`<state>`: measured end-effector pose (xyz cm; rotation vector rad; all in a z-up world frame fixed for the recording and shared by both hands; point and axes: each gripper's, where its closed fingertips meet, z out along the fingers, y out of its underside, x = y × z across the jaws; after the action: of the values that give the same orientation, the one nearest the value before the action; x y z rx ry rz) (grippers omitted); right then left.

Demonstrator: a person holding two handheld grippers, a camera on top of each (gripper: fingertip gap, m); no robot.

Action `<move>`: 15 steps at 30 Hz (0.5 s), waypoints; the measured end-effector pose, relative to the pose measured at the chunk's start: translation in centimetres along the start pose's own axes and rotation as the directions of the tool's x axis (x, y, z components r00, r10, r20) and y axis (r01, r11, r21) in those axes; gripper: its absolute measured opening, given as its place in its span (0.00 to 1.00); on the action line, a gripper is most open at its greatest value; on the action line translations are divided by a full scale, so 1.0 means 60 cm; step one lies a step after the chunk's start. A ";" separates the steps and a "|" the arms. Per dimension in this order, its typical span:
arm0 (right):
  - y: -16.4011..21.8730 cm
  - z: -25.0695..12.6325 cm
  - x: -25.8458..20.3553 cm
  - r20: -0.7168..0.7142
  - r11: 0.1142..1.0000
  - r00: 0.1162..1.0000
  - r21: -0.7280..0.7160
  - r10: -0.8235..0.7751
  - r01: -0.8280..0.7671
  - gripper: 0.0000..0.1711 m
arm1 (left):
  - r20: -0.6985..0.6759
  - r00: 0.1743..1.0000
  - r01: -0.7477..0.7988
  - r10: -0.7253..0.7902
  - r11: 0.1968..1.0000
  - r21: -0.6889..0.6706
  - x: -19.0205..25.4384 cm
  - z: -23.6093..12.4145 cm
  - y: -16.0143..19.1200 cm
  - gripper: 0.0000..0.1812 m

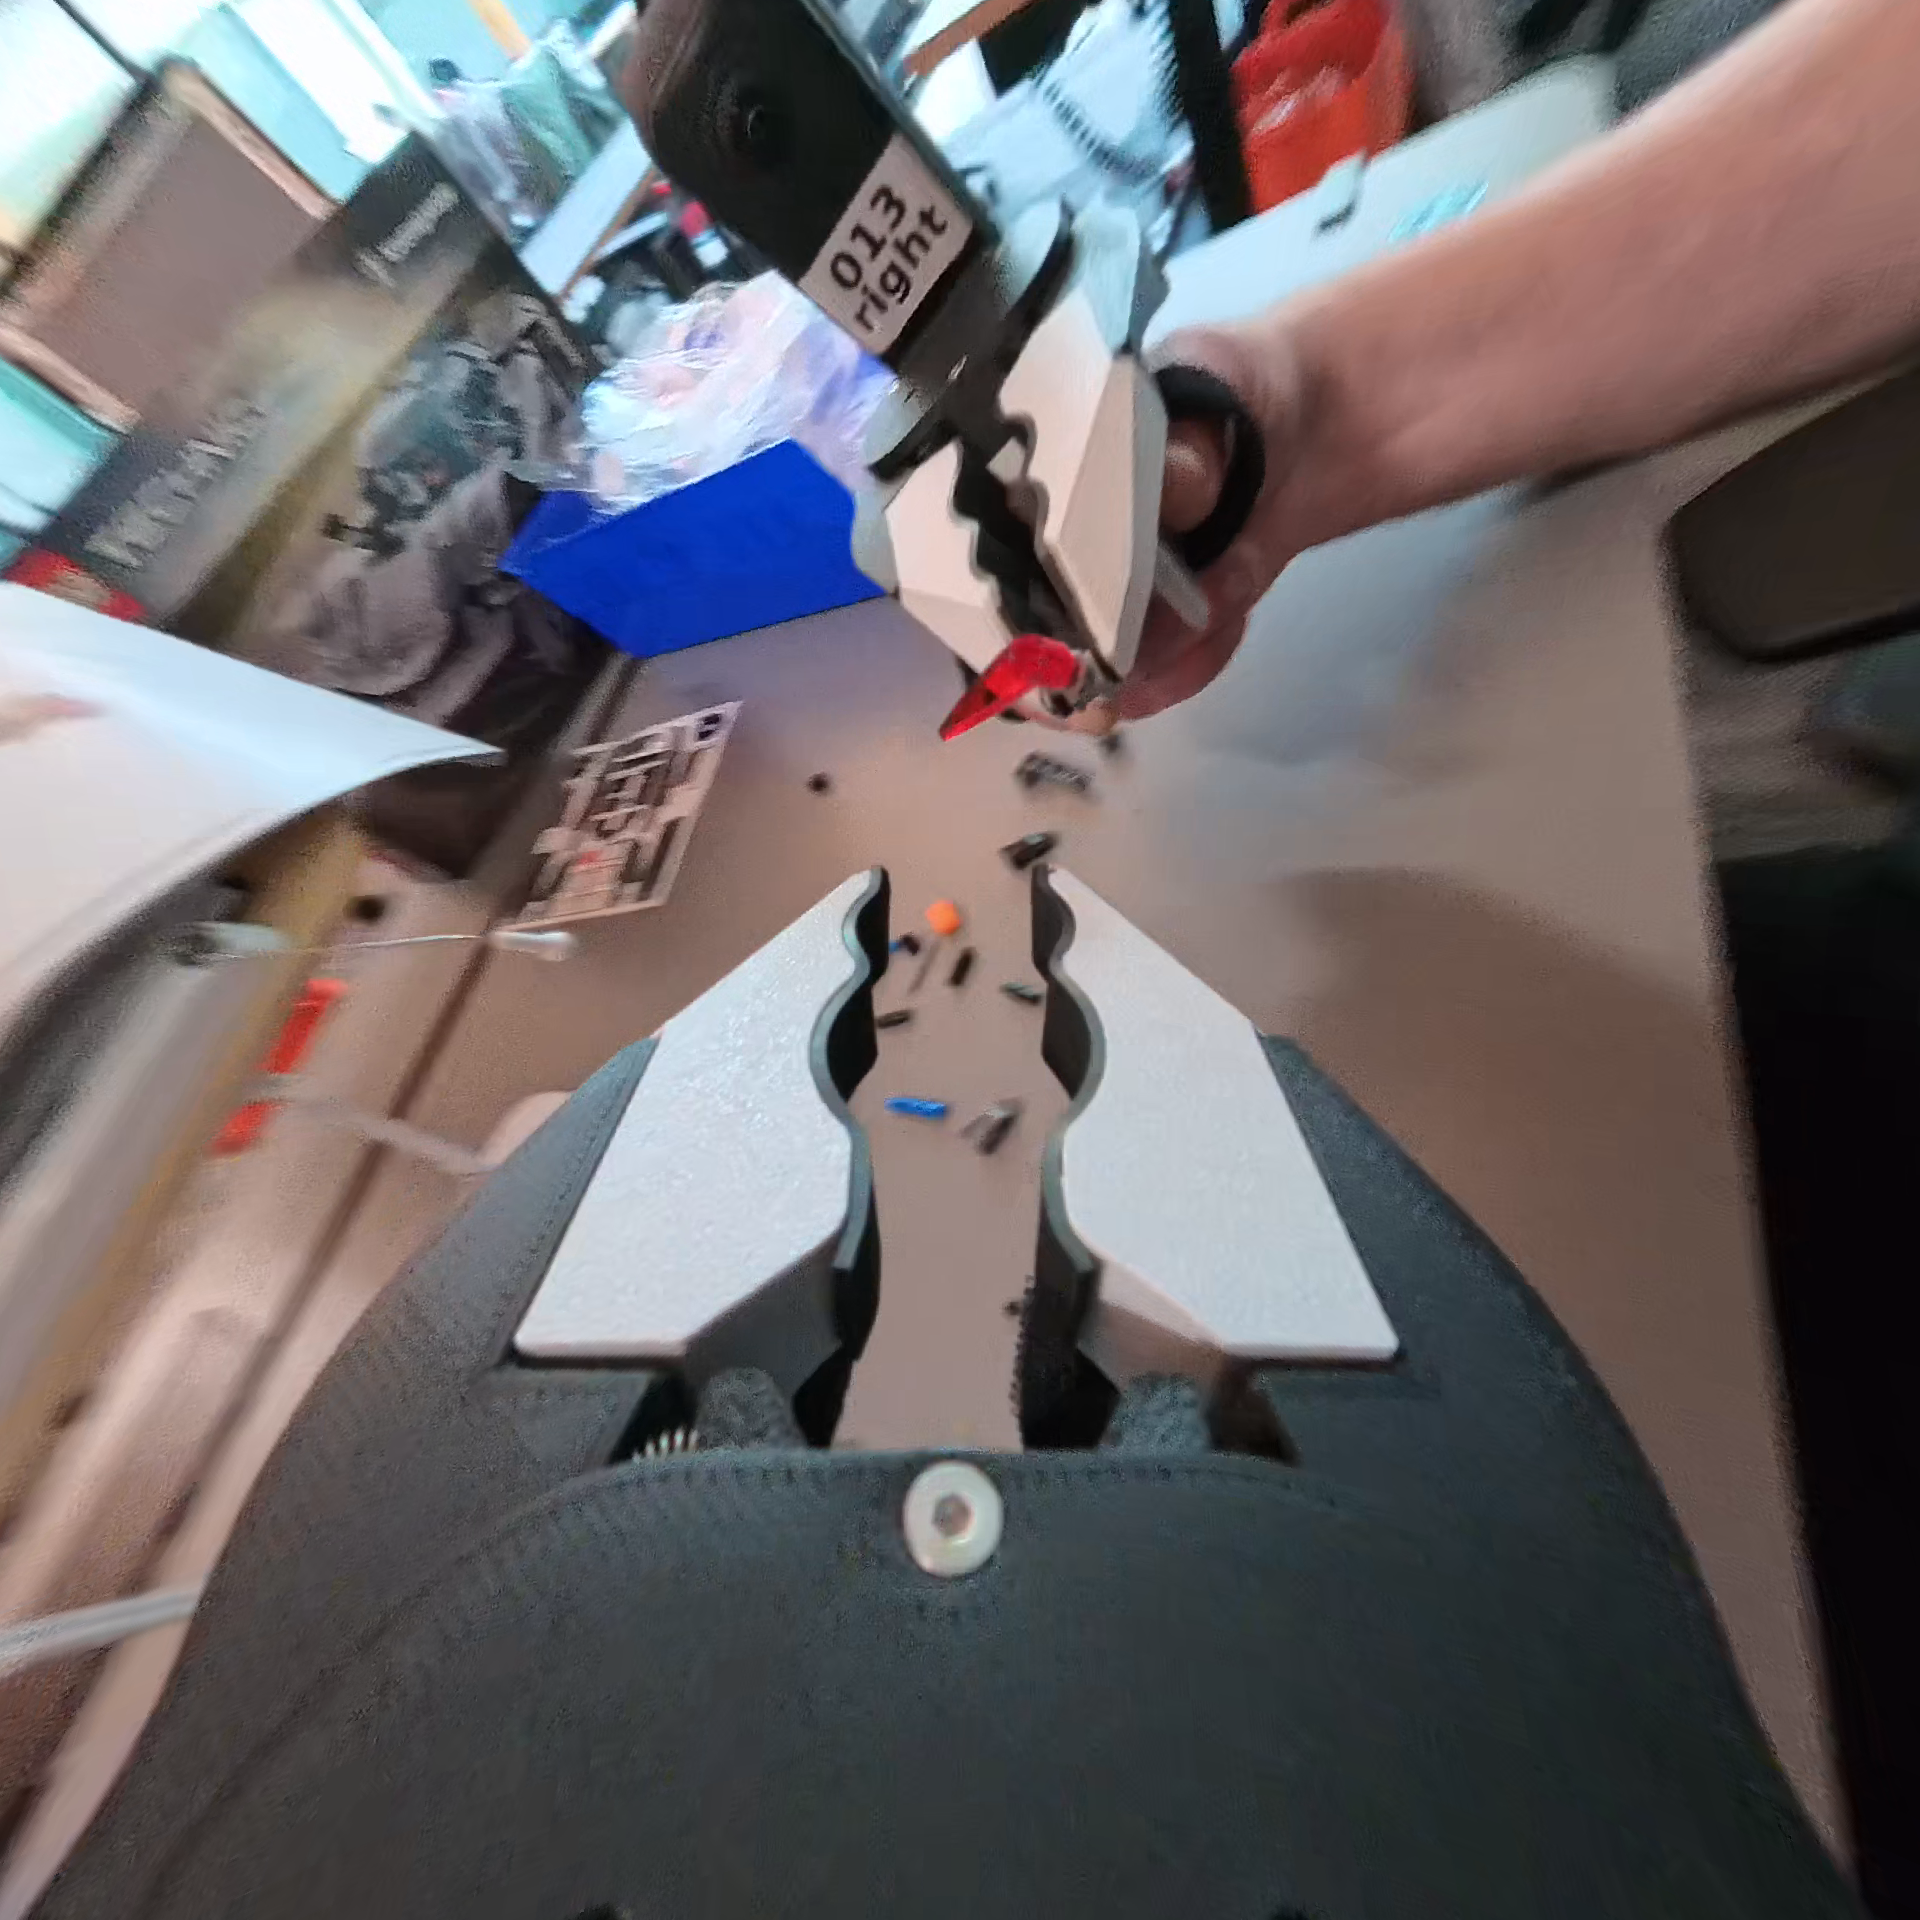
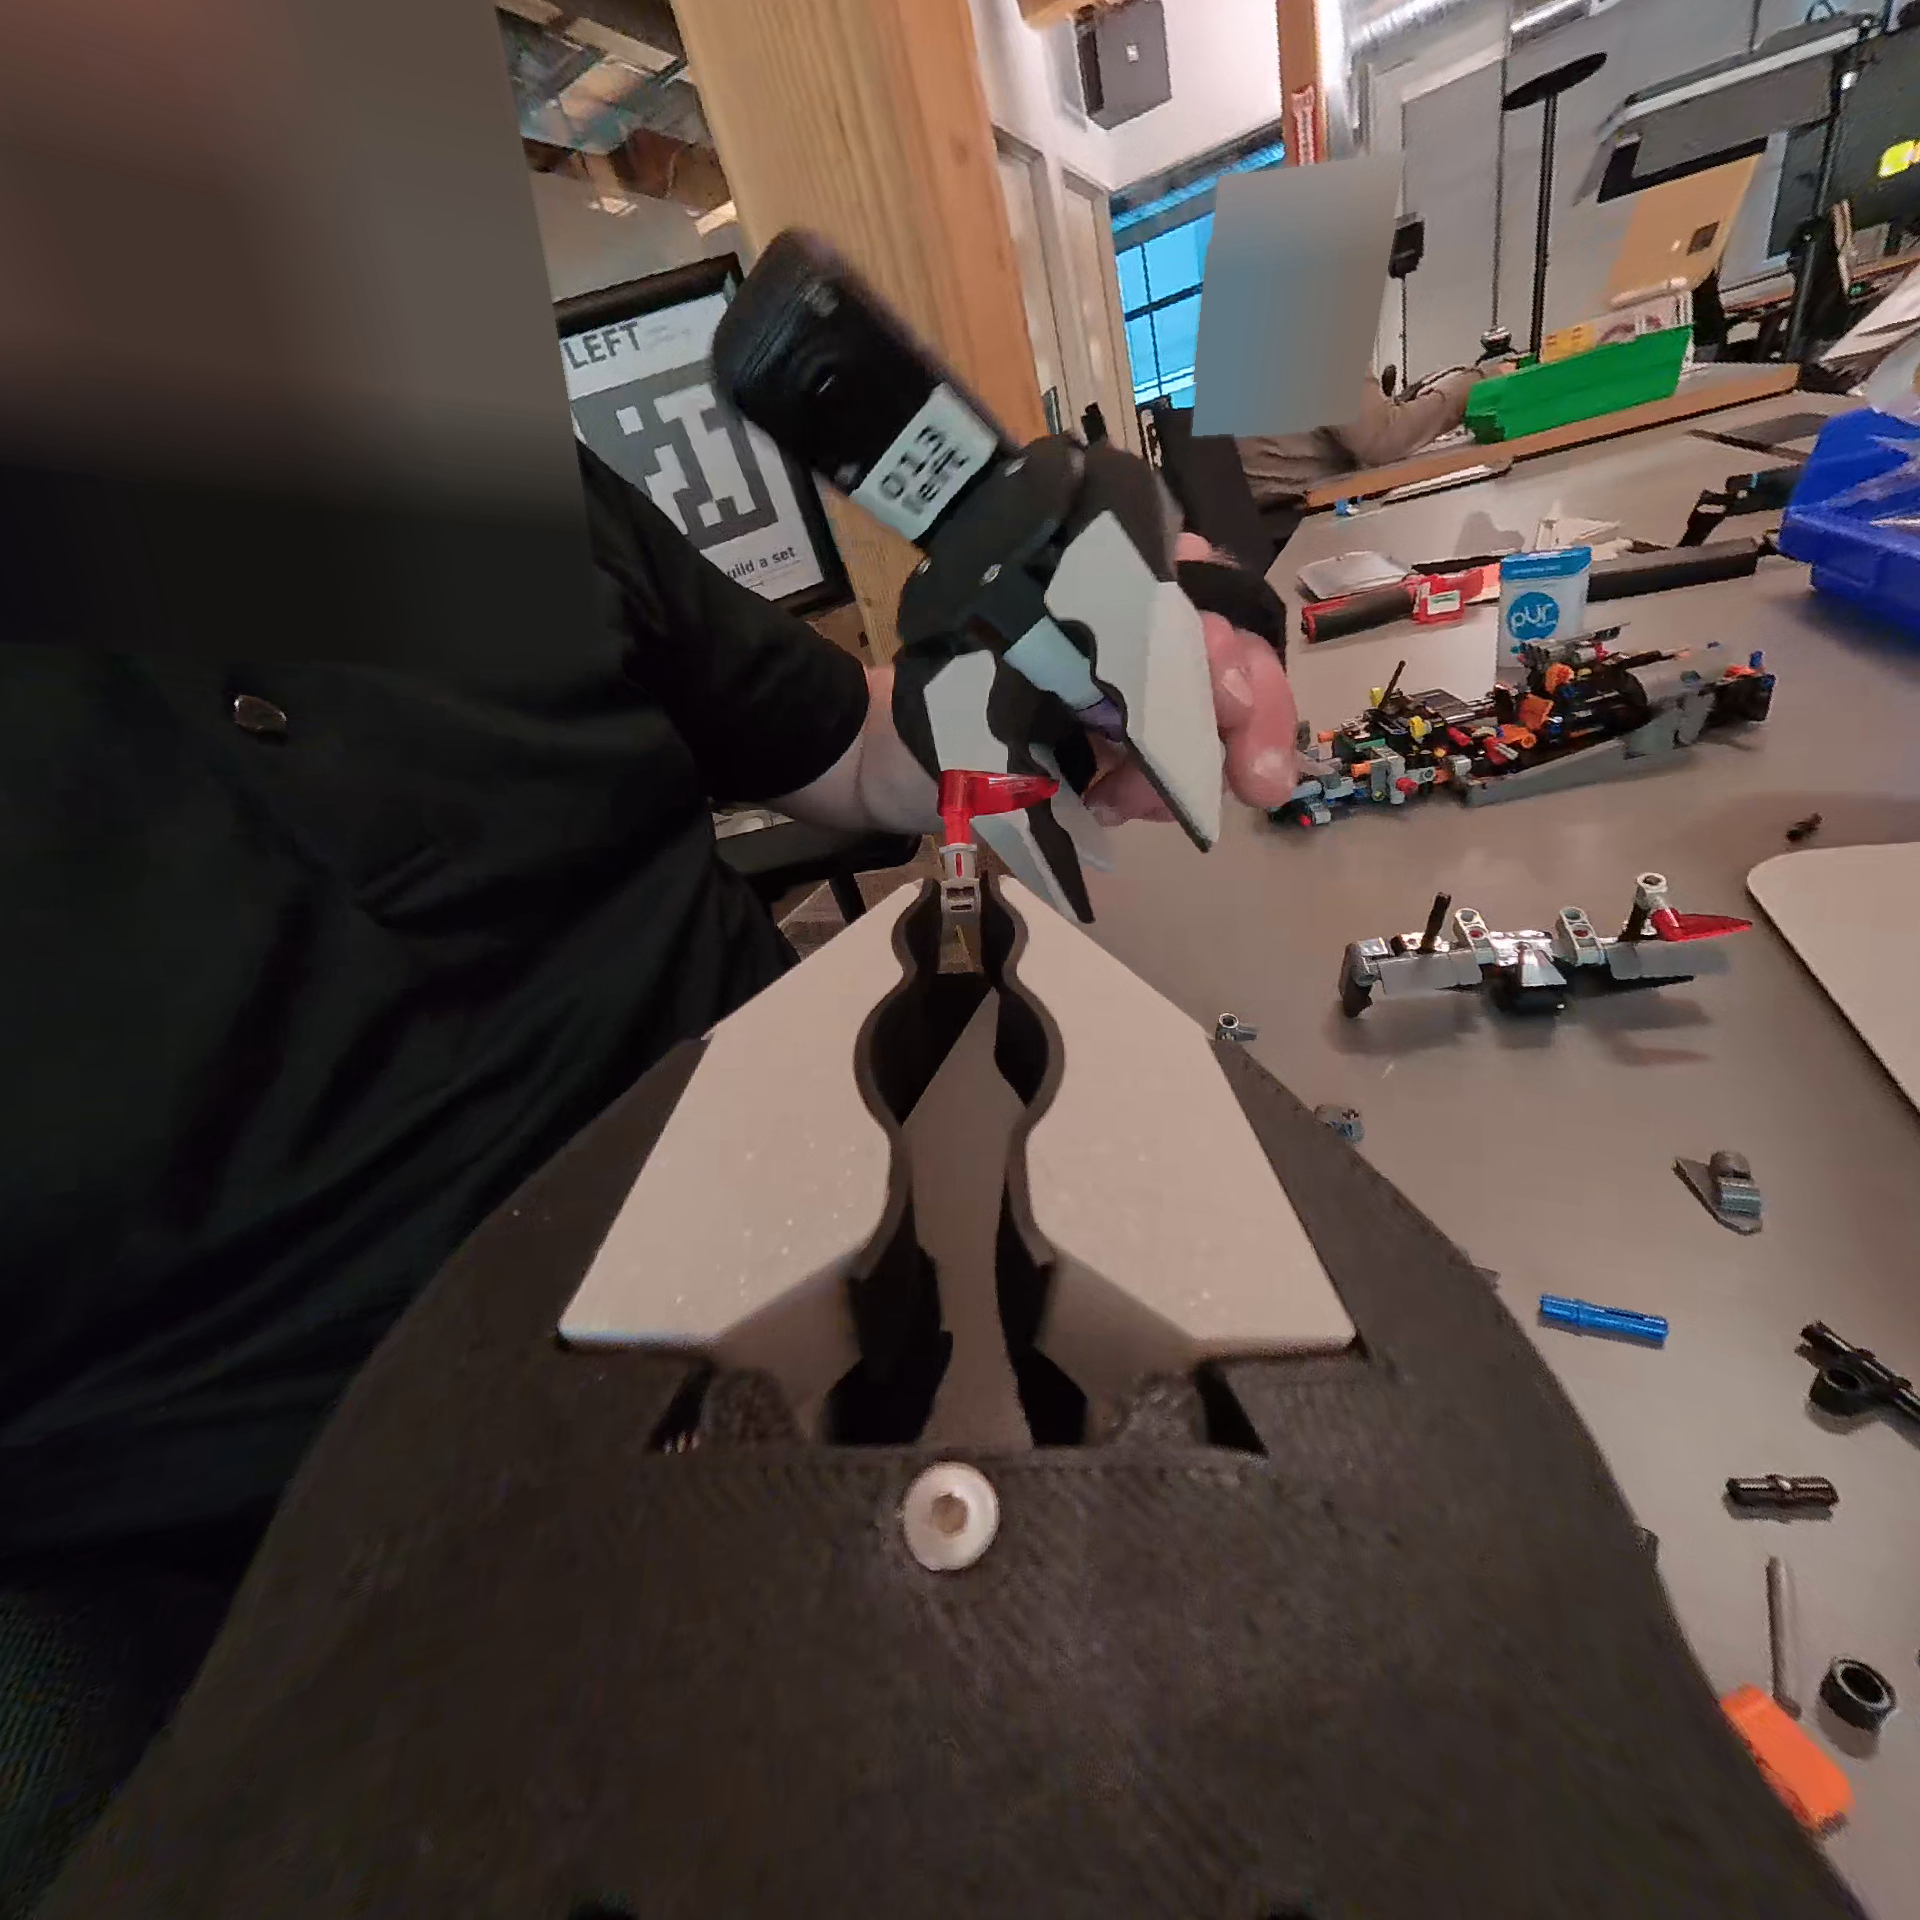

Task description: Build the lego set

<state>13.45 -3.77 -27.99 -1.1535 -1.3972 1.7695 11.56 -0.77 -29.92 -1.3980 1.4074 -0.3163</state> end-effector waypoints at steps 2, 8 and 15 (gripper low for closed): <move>0.006 0.000 -0.002 0.008 0.999 1.000 -0.024 -0.022 0.022 0.03 | -0.160 0.974 0.164 -0.157 0.986 0.029 0.016 -0.007 -0.005 0.15; 0.011 -0.001 -0.010 0.042 0.998 0.997 -0.020 -0.059 0.060 0.03 | -0.520 0.676 0.644 -0.522 0.762 0.073 0.030 -0.029 -0.041 0.16; 0.008 -0.007 -0.016 0.061 0.997 0.995 0.001 -0.082 0.082 0.03 | -0.672 0.379 0.902 -0.636 0.416 0.114 0.023 -0.025 -0.056 0.15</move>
<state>14.31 -4.55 -28.24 -1.0362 -1.4602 1.7595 12.61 -3.56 -27.35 -1.5279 0.7864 -1.7438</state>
